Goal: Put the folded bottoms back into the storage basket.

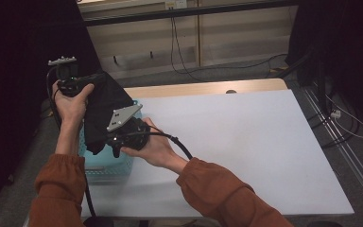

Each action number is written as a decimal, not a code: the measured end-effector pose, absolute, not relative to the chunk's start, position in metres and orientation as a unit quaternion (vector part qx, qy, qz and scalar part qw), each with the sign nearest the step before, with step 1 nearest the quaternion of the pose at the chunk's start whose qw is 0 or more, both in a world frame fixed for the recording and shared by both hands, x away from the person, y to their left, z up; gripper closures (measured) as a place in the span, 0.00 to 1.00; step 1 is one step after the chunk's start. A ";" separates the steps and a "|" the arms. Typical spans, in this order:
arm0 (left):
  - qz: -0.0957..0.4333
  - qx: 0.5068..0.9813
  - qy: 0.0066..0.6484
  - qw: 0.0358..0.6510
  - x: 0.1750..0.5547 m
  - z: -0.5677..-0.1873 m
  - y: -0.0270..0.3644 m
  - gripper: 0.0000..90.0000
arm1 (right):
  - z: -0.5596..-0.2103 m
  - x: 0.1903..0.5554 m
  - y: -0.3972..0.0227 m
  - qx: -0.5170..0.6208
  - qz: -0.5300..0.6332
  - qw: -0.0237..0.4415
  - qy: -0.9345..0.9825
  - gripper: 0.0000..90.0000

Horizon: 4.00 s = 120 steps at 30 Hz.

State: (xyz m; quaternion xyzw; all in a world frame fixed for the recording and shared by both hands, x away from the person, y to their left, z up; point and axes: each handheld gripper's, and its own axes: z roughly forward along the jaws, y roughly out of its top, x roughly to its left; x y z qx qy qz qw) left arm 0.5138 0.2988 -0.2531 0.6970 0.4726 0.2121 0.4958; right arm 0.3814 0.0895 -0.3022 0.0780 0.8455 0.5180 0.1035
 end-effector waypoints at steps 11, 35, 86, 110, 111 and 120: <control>0.217 0.698 0.484 0.482 0.517 -0.263 0.309 0.91 | -0.309 0.386 0.103 0.081 0.517 0.096 0.847 0.95; 0.217 0.699 0.500 0.463 0.523 -0.286 0.323 0.91 | -0.325 0.395 0.120 0.087 0.509 0.081 0.852 0.95; 0.181 0.717 0.509 0.439 0.551 -0.361 0.322 0.91 | -0.386 0.416 0.138 0.122 0.472 0.056 0.871 0.95; 0.196 0.717 0.533 0.404 0.557 -0.384 0.337 0.90 | -0.399 0.418 0.146 0.129 0.458 0.053 0.878 0.95; 0.196 0.716 0.536 0.403 0.556 -0.385 0.338 0.90 | -0.400 0.420 0.147 0.130 0.458 0.051 0.878 0.95; 0.202 0.714 0.545 0.389 0.558 -0.392 0.343 0.90 | -0.401 0.423 0.151 0.130 0.455 0.046 0.880 0.94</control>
